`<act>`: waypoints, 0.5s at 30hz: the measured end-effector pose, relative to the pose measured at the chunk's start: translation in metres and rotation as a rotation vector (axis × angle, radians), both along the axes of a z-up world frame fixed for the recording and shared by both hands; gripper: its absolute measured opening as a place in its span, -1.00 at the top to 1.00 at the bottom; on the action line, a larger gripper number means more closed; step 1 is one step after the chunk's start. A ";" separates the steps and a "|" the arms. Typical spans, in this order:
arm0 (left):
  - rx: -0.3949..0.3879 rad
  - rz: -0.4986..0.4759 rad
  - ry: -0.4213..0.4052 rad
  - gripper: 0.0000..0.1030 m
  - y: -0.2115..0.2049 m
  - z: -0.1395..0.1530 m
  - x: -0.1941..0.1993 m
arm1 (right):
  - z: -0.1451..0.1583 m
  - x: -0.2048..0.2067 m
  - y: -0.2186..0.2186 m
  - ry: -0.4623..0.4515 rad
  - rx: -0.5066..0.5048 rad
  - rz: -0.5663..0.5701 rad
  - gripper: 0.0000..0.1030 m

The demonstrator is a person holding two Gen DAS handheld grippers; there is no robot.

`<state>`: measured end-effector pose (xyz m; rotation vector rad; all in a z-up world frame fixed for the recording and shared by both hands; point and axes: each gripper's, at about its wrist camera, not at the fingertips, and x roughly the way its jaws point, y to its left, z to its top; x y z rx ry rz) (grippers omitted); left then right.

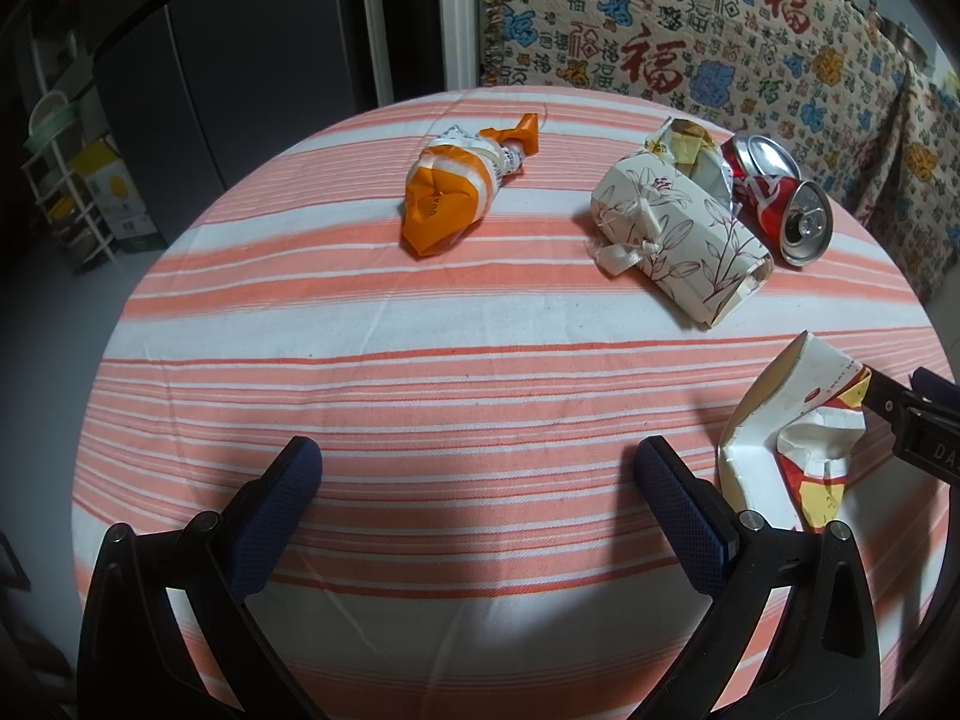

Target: Collect trash

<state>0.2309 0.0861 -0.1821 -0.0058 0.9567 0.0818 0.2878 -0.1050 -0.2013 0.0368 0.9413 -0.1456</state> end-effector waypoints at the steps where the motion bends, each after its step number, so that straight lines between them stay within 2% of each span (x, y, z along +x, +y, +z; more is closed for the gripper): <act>1: 0.000 0.000 0.000 -0.99 0.000 0.000 0.000 | 0.000 0.000 -0.001 0.000 0.000 0.000 -1.00; 9: -0.009 -0.005 0.000 -0.99 0.000 0.000 0.000 | 0.000 0.000 0.002 -0.001 0.000 0.000 -1.00; 12: -0.016 -0.061 0.011 -0.99 0.001 0.002 -0.005 | 0.000 0.000 0.002 -0.001 0.000 0.000 -1.00; 15: -0.108 -0.141 -0.027 -0.99 0.007 0.009 -0.018 | -0.001 0.000 0.002 -0.001 0.000 0.000 -1.00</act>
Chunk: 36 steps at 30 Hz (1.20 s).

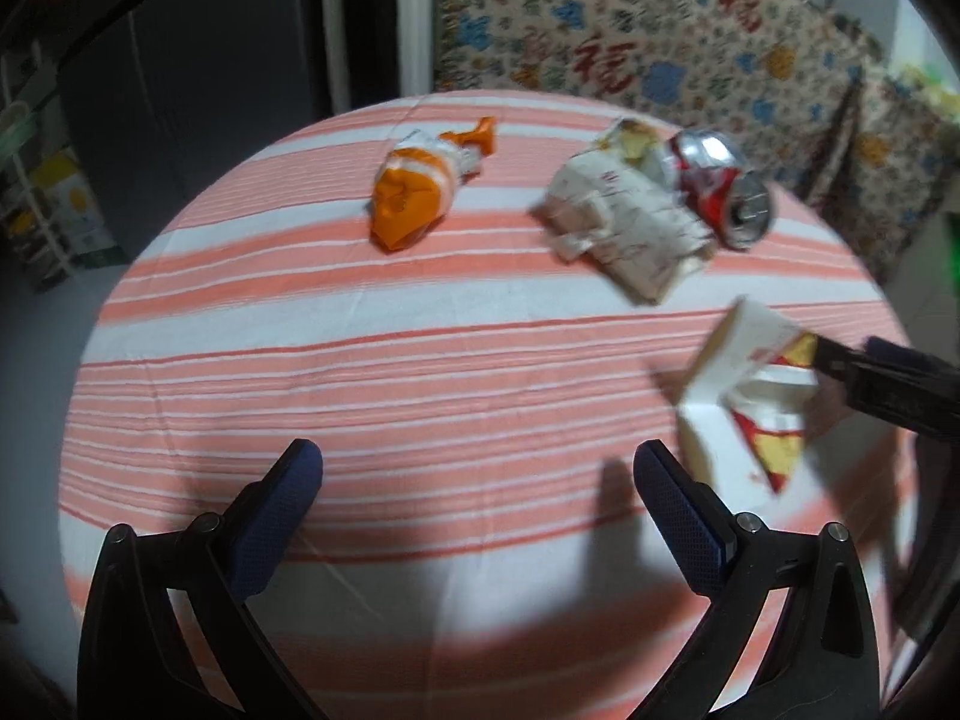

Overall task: Collect trash
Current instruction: 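Grasp the white paper wrapper with the left tool while the right tool grasps the floral paper cup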

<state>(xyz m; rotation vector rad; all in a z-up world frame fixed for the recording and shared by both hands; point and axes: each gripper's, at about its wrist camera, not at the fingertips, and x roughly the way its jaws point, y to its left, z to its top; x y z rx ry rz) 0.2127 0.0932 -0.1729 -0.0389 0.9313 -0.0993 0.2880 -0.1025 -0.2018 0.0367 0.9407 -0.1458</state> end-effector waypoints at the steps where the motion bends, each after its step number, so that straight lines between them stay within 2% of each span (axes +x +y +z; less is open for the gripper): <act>1: -0.033 -0.042 -0.009 -0.99 0.000 0.004 -0.001 | 0.000 0.000 0.000 0.000 0.000 0.000 -1.00; 8: -0.117 -0.304 -0.013 -0.99 -0.026 0.020 0.020 | 0.000 0.000 0.001 0.001 0.000 0.000 -1.00; 14: -0.117 -0.447 0.007 -0.97 -0.055 0.010 0.043 | 0.001 0.001 -0.009 0.014 0.003 0.038 -1.00; 16: -0.110 -0.504 0.005 -0.91 -0.065 0.006 0.047 | 0.002 -0.008 -0.018 0.029 0.002 0.059 -1.00; 21: -0.095 -0.567 0.003 -0.41 -0.081 0.002 0.048 | 0.001 -0.030 -0.044 0.041 -0.001 0.096 -1.00; 22: -0.106 -0.576 0.005 -0.14 -0.081 0.002 0.047 | 0.001 -0.033 -0.046 0.032 -0.003 0.107 -1.00; 23: -0.114 -0.581 0.008 0.25 -0.081 0.003 0.046 | 0.000 -0.036 -0.046 0.021 -0.006 0.120 -1.00; 24: -0.118 -0.582 0.014 0.24 -0.080 0.003 0.045 | 0.001 -0.036 -0.044 0.013 -0.008 0.127 -1.00; 27: -0.102 -0.529 -0.016 0.30 -0.068 0.006 0.033 | 0.002 -0.036 -0.043 0.009 -0.006 0.147 -1.00; 29: -0.113 -0.458 -0.035 0.31 -0.052 0.011 0.024 | 0.002 -0.035 -0.043 0.009 -0.004 0.157 -1.00; 33: -0.128 -0.198 -0.047 0.31 -0.002 0.019 0.004 | 0.003 -0.037 -0.037 0.010 -0.013 0.150 -1.00; 36: -0.093 -0.036 -0.045 0.31 0.031 0.015 -0.006 | 0.003 -0.031 -0.001 0.016 0.033 0.300 -1.00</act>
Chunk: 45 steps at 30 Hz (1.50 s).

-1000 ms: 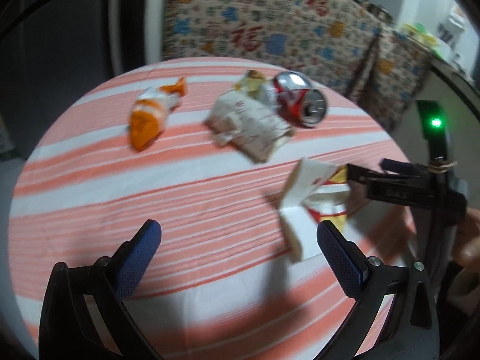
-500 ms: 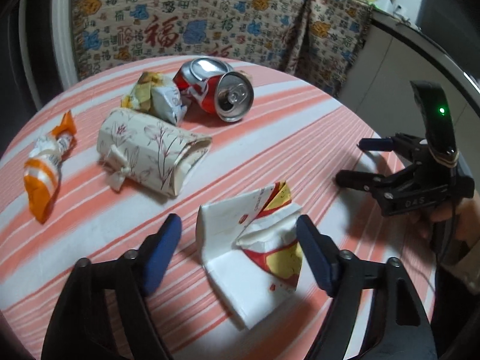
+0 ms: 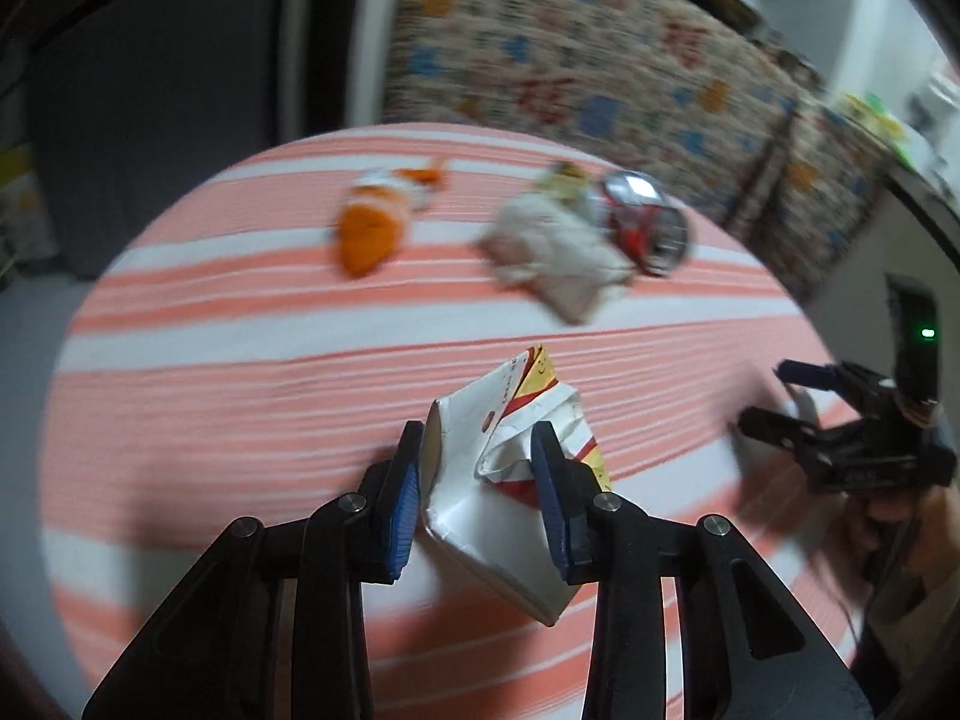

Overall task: Collect trash
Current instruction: 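Grasp the white paper wrapper with the left tool while the right tool grasps the floral paper cup, then carry the paper wrapper and floral cup over the blue wastebasket and release both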

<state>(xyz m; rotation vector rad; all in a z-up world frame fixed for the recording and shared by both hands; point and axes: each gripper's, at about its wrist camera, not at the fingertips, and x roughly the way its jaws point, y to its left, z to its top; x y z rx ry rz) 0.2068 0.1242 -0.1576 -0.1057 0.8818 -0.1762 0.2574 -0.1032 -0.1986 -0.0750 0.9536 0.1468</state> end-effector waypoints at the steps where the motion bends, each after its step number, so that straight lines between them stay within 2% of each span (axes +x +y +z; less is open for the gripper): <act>1: 0.018 0.038 0.002 0.31 0.007 -0.002 -0.001 | 0.001 0.006 0.015 0.009 0.013 0.055 -1.00; 5: 0.001 0.101 0.018 0.30 0.023 -0.012 -0.002 | 0.001 0.042 0.068 0.024 0.026 0.168 -0.99; 12: -0.024 0.099 0.004 0.29 0.024 -0.015 -0.003 | 0.009 0.096 0.104 -0.031 0.041 0.170 -0.97; 14: -0.029 0.099 0.002 0.29 0.022 -0.014 -0.004 | 0.004 0.107 0.107 -0.002 0.071 0.173 -0.33; 18: -0.049 0.075 0.007 0.30 0.012 -0.013 -0.010 | 0.005 0.088 0.103 -0.002 0.058 0.165 -0.32; 22: -0.060 0.007 0.016 0.30 -0.019 -0.013 -0.017 | 0.013 0.031 0.074 0.007 0.048 0.145 -0.31; 26: -0.043 -0.066 0.018 0.31 -0.059 -0.014 -0.024 | 0.011 -0.020 0.034 0.020 0.063 0.063 -0.31; 29: -0.047 -0.108 0.011 0.31 -0.085 -0.008 -0.028 | 0.017 -0.043 0.011 0.007 0.069 0.012 -0.31; 34: -0.054 -0.168 -0.022 0.31 -0.128 0.015 -0.025 | 0.035 -0.065 -0.033 -0.028 0.122 -0.057 -0.31; 41: -0.070 -0.219 0.005 0.32 -0.185 0.016 -0.013 | 0.040 -0.072 -0.095 -0.062 0.184 -0.139 -0.29; 45: -0.077 -0.289 0.013 0.32 -0.233 0.025 -0.009 | 0.052 -0.082 -0.134 -0.113 0.206 -0.195 -0.29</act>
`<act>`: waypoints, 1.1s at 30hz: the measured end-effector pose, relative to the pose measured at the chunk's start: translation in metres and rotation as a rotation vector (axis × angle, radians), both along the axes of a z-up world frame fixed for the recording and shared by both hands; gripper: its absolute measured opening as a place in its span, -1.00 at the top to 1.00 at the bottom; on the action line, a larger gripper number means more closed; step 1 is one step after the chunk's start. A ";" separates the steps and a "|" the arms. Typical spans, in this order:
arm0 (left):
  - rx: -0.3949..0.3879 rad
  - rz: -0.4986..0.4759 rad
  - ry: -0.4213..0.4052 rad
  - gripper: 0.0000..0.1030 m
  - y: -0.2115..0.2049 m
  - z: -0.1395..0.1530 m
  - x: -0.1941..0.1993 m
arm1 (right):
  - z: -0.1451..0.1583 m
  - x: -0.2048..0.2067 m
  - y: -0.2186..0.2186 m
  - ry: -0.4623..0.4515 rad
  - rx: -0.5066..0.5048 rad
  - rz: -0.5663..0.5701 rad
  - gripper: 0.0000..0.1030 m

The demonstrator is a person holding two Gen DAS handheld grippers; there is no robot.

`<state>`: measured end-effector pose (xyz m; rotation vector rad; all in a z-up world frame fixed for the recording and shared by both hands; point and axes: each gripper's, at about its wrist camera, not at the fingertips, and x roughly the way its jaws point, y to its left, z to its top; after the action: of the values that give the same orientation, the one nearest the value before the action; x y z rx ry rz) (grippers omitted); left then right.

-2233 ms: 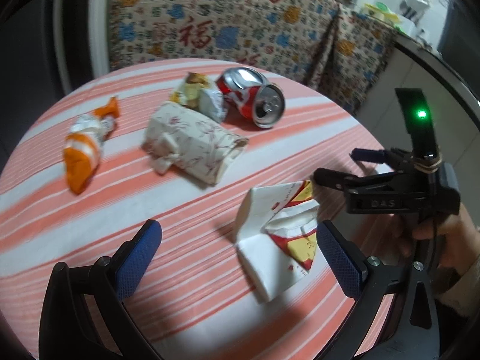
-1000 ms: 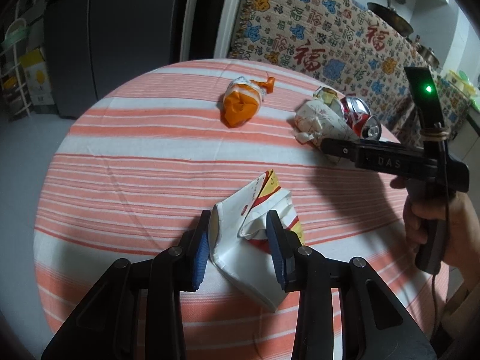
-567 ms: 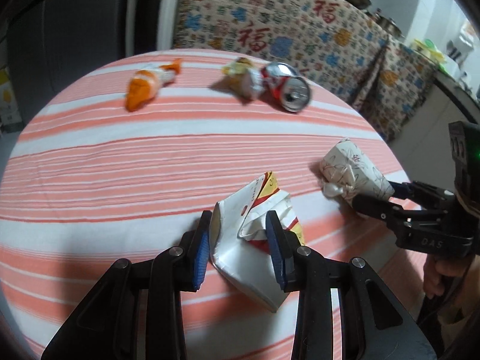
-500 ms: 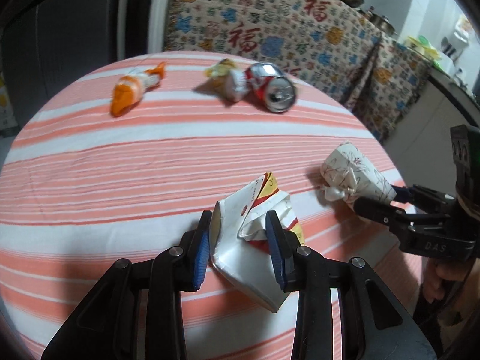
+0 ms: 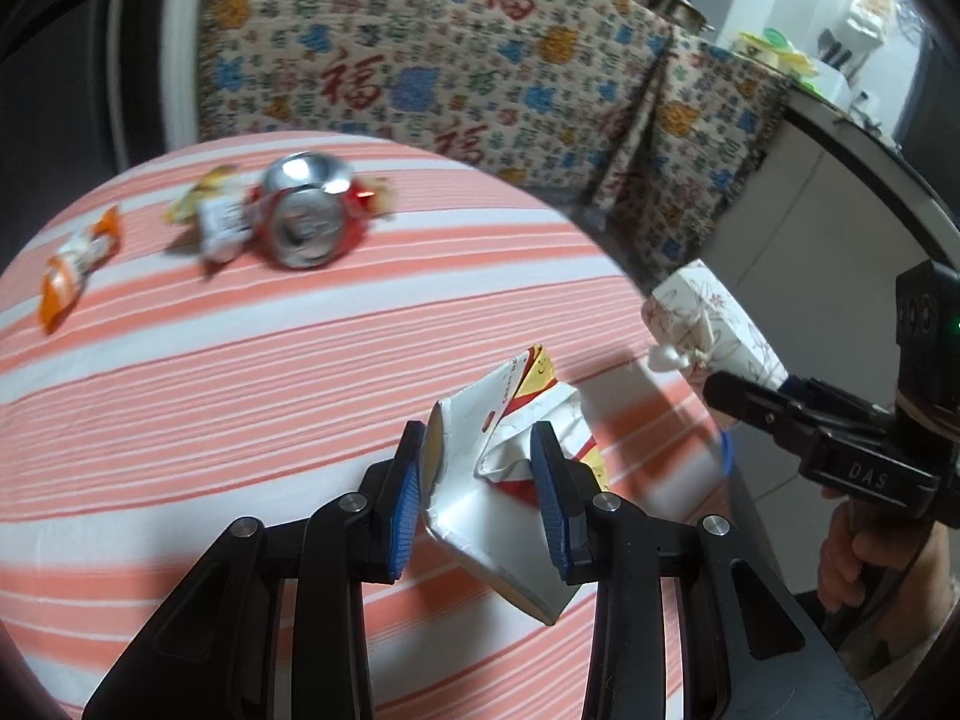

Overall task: Collect trash
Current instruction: 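Carry the paper wrapper and floral cup over the blue wastebasket and release both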

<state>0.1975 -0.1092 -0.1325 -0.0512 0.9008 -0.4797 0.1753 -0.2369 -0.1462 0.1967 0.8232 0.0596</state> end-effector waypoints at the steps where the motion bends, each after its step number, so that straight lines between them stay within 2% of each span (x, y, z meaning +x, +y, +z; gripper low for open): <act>1: -0.004 -0.021 -0.003 0.32 -0.014 0.004 0.002 | 0.003 -0.001 -0.010 -0.007 0.002 -0.017 -0.29; 6: -0.022 -0.115 -0.029 0.32 -0.088 0.018 0.014 | 0.015 -0.013 -0.075 -0.029 0.001 -0.144 -0.29; 9: -0.044 -0.165 -0.019 0.32 -0.132 0.015 0.025 | 0.019 -0.023 -0.118 -0.026 -0.006 -0.243 -0.29; 14: -0.067 -0.238 0.038 0.32 -0.204 -0.007 0.039 | 0.005 -0.029 -0.182 0.028 -0.022 -0.394 -0.29; 18: -0.045 -0.269 0.061 0.32 -0.247 -0.029 0.048 | -0.014 -0.036 -0.221 0.052 0.010 -0.464 -0.29; 22: -0.036 -0.275 0.096 0.32 -0.275 -0.050 0.057 | -0.025 -0.040 -0.246 0.063 0.033 -0.491 -0.29; 25: -0.025 -0.284 0.117 0.32 -0.294 -0.065 0.062 | -0.029 -0.038 -0.258 0.071 0.011 -0.498 -0.29; 33: -0.021 -0.310 0.123 0.31 -0.330 -0.085 0.075 | -0.051 -0.031 -0.296 0.126 0.044 -0.508 -0.29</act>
<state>0.2730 -0.4391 -0.2179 0.0413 1.0305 -0.7806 0.1439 -0.5333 -0.1970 0.4496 0.8766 -0.4161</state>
